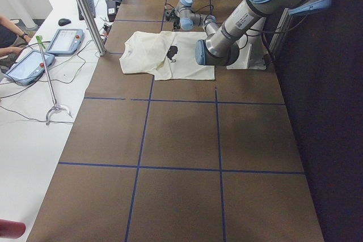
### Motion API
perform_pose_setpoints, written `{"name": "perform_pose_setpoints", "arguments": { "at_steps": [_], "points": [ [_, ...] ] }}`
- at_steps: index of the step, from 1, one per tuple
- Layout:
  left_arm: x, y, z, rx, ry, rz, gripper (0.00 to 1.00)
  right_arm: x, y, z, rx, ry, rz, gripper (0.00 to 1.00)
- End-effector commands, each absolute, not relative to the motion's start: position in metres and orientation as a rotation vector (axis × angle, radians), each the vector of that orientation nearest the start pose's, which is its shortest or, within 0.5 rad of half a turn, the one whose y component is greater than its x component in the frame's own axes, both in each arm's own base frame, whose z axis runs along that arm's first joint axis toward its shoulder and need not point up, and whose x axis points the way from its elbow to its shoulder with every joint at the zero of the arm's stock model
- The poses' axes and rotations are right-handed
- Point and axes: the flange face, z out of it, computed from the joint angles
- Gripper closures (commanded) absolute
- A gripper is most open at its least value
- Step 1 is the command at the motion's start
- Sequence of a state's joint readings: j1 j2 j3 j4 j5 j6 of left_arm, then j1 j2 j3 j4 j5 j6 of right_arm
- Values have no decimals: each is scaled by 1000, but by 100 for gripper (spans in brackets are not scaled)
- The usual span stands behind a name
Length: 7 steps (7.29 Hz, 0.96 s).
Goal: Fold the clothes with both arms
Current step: 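Release the sleeve and move both grippers toward the shirt's near hem corners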
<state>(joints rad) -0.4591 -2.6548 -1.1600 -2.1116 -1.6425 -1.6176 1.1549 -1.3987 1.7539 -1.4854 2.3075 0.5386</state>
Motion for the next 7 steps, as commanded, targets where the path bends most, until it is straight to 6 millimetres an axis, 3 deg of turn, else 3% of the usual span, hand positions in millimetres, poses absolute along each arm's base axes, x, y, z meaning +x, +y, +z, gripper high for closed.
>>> {"name": "perform_pose_setpoints", "arguments": {
  "at_steps": [1,2,3,4,6,7],
  "points": [
    [571,-467,130,249,1097,-267,0,-244,-502,421,42,-845,-25,0],
    [516,-448,164,304,1023,-172,0,-299,-469,401,40,-865,31,0],
    [463,-428,176,337,973,-114,0,-347,-433,393,54,-892,67,0],
    [420,-405,188,331,934,-58,0,-380,-397,395,33,-924,96,0],
    [370,-376,201,327,905,-36,0,-416,-310,423,39,-911,111,0],
    [365,-372,200,329,909,-34,0,-432,-278,411,31,-924,126,0]
  ]
}}
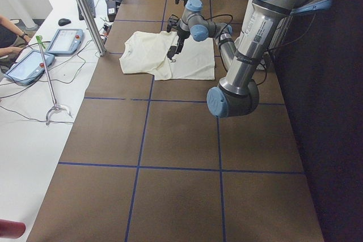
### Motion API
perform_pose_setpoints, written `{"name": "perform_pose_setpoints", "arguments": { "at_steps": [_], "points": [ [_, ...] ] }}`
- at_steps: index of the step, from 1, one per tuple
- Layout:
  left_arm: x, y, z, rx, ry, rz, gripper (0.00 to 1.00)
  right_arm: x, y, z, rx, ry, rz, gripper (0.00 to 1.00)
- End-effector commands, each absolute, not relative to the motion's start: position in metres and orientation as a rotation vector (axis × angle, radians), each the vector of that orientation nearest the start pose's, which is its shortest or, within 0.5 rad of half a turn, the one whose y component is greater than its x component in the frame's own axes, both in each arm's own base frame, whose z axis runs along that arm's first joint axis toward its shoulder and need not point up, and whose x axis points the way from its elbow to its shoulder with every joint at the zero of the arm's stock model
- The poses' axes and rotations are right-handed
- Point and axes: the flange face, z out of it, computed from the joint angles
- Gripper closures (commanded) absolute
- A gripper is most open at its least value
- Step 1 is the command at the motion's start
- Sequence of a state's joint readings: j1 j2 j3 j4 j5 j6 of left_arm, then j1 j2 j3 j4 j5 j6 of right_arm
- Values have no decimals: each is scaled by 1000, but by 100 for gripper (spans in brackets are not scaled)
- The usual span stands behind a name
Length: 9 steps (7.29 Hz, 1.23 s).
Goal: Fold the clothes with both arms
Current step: 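Release the sleeve and move both grippers toward the shirt's near hem corners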
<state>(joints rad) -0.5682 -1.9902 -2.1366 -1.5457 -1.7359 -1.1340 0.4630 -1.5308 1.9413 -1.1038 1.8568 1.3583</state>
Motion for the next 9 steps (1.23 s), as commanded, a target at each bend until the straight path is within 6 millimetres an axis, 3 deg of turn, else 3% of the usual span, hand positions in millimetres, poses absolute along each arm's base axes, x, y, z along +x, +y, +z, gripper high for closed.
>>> {"name": "perform_pose_setpoints", "arguments": {
  "at_steps": [1,3,5,7,8,9],
  "points": [
    [365,-372,198,330,912,-34,0,-446,-255,407,25,-923,136,0],
    [365,-373,198,331,912,-35,0,-468,-227,395,22,-879,120,0],
    [365,-373,197,329,915,-35,0,-478,-220,390,17,-858,110,2],
    [365,-373,196,329,916,-35,0,-478,-219,389,13,-860,109,69],
    [365,-373,197,329,915,-35,0,-476,-218,385,10,-869,106,89],
    [365,-373,196,329,916,-35,0,-472,-218,380,9,-880,107,96]
  ]
}}
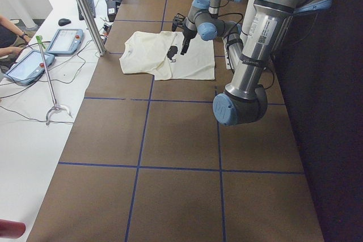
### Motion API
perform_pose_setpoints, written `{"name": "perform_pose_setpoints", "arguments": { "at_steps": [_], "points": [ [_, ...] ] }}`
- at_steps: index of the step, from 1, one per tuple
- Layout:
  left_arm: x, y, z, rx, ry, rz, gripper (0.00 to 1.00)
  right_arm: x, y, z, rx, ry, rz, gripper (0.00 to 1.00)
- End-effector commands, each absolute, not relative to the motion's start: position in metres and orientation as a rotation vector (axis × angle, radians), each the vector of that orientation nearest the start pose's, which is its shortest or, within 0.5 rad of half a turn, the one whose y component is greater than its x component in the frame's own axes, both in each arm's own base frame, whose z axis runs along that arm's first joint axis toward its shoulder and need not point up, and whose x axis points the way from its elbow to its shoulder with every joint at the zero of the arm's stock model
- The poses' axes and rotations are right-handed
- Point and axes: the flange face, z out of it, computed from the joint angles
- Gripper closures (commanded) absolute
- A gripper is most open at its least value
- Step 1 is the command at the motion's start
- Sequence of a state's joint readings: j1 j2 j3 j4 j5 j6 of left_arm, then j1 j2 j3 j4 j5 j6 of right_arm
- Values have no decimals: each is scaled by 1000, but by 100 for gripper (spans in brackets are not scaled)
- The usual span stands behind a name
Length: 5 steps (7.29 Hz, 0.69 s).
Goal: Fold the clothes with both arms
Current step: 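Release the sleeve and move both grippers toward the shirt's near hem corners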
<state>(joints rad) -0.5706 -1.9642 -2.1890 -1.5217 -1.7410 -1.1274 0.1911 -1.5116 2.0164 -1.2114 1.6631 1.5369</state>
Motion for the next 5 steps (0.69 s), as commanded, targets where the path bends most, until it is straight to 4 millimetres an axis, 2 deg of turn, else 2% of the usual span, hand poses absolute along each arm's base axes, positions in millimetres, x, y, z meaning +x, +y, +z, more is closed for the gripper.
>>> {"name": "perform_pose_setpoints", "arguments": {
  "at_steps": [1,5],
  "points": [
    [364,-373,197,329,914,-37,0,-467,-219,377,11,-886,109,100],
    [366,-374,197,328,915,-37,0,-463,-221,374,20,-893,116,100]
  ]
}}
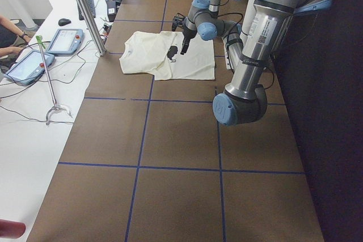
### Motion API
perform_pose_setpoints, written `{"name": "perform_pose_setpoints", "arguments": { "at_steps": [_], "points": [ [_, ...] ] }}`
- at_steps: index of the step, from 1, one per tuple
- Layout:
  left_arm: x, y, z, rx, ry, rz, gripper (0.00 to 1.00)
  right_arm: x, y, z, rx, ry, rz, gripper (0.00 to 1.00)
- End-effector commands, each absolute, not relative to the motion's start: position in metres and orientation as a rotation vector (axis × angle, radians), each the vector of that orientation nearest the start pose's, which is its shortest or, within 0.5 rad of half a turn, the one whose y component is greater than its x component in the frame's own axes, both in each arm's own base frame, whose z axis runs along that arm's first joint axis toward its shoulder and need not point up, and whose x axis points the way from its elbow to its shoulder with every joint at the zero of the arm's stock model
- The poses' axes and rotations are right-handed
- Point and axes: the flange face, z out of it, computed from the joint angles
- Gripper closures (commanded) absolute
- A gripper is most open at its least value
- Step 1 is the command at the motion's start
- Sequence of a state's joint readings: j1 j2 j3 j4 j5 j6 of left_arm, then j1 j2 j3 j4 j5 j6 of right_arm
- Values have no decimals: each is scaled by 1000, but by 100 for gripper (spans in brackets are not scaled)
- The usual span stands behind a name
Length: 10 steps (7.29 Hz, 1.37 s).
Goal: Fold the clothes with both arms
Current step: 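Release the sleeve and move both grippers toward the shirt's near hem corners, then lower both grippers and grasp the two hem corners nearest the robot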
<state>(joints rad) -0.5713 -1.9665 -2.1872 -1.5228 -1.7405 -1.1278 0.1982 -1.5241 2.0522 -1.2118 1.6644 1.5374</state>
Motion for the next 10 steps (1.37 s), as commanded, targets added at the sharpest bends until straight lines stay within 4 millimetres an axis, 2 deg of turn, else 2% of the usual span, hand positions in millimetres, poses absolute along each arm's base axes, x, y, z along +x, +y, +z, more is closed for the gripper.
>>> {"name": "perform_pose_setpoints", "arguments": {
  "at_steps": [1,2,3,4,6,8,10],
  "points": [
    [371,-373,205,302,912,-56,0,-458,-221,365,28,-911,118,100],
    [372,-362,226,173,937,-194,0,-453,-226,361,33,-920,129,100],
    [378,-336,254,110,1002,-258,0,-451,-231,359,38,-923,138,100],
    [396,-300,285,41,1012,-285,1,-445,-233,353,40,-937,142,100],
    [433,-246,295,-63,981,-345,14,-434,-237,337,45,-971,149,100],
    [465,-200,308,-117,870,-342,18,-432,-237,329,47,-990,147,100],
    [500,-204,341,-106,795,-339,21,-434,-237,326,49,-997,146,100]
  ]
}}
